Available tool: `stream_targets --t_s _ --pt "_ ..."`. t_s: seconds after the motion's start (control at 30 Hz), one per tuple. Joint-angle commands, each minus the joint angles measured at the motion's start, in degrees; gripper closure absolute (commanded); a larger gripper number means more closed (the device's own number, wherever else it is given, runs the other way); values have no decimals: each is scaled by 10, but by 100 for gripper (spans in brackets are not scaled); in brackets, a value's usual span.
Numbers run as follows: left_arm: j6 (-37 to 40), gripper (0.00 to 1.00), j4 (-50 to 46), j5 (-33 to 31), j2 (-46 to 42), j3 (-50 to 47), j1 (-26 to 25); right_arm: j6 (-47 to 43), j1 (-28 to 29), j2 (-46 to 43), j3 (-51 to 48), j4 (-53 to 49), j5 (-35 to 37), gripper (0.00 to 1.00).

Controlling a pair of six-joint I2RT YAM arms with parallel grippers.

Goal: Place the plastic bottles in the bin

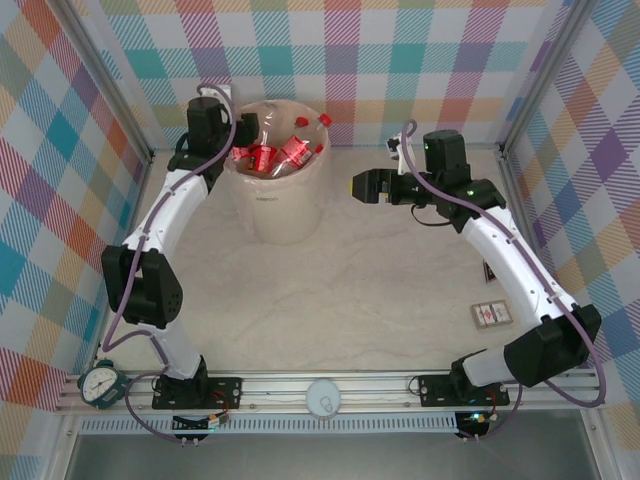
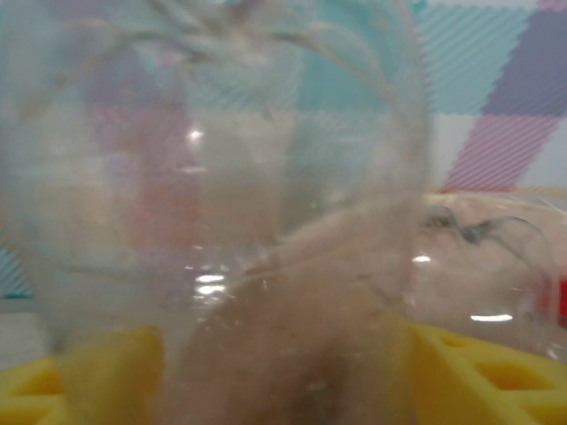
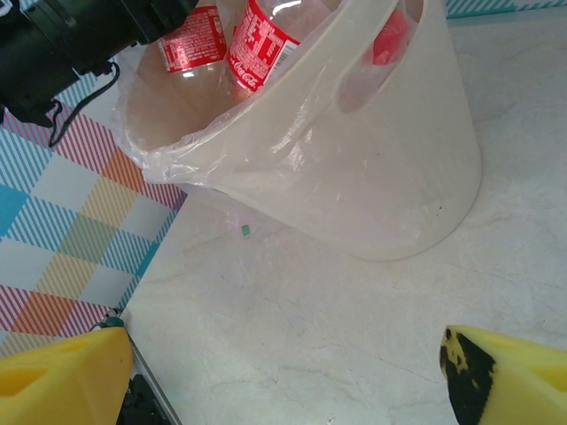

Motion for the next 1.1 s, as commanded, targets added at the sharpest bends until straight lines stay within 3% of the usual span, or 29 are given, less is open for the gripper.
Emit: stream_targets --t_s 0.0,0.13,0.37,0.47,0.67,0.8,0.9,1.07 --pt "1 17 -115 61 26 77 -8 12 -5 7 17 11 -21 11" --pt "0 4 -106 61 12 102 -7 17 -4 6 19 15 -22 11" --pt "-36 3 -72 77 -30 122 10 10 -4 9 20 5 -21 11" --pt "-51 6 -72 49 -28 126 22 12 -4 9 17 6 -26 11" --pt "-92 15 -14 61 -22 96 33 5 -4 4 15 -4 -19 11" --pt "-111 23 -9 75 0 100 34 2 -4 5 15 -8 -20 11" --pt "-129 36 3 103 4 93 34 0 -4 3 14 -12 -18 11" --pt "-159 38 22 146 -1 78 29 1 -4 5 15 -13 -18 11"
